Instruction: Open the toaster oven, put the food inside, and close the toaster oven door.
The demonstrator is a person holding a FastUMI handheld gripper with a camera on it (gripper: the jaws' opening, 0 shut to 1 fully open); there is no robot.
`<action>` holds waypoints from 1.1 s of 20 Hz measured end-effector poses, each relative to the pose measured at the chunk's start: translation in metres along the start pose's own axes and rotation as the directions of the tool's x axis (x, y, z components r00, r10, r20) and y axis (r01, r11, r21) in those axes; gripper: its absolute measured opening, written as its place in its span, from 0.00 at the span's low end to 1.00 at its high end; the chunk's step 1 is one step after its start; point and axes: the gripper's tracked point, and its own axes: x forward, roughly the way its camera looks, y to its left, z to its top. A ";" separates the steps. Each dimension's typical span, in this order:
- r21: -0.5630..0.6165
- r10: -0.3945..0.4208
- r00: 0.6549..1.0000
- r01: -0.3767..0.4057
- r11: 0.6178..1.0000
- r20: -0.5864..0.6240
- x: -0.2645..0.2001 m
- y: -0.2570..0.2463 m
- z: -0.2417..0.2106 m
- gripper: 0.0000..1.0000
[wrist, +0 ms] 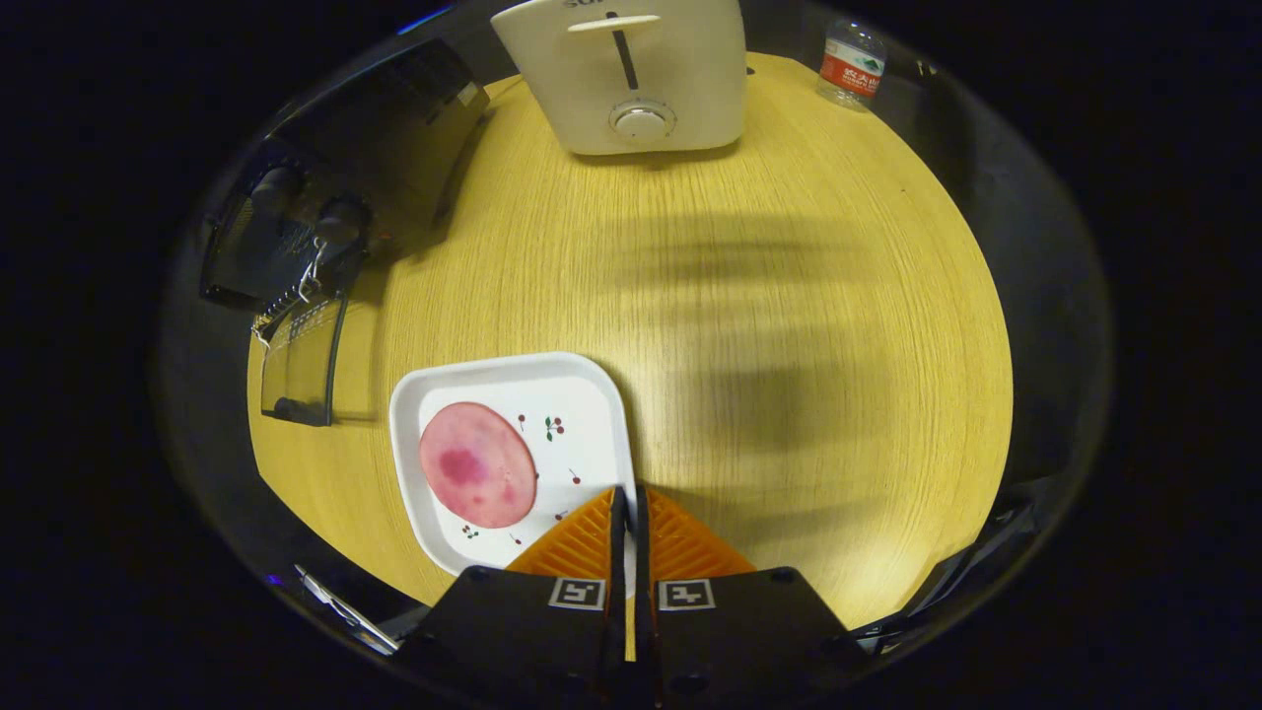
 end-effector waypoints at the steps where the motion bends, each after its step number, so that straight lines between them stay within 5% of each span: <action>1: 0.010 0.018 1.000 -0.018 1.000 0.004 0.008 0.000 -0.002 0.05; 9: 0.093 0.094 0.994 -0.098 0.991 0.049 -0.001 0.006 -0.008 0.02; 14: 0.200 0.190 0.975 -0.211 0.957 0.117 -0.019 0.015 -0.020 0.02; 22: 0.249 0.232 0.946 -0.286 0.925 0.225 -0.052 0.017 -0.033 0.02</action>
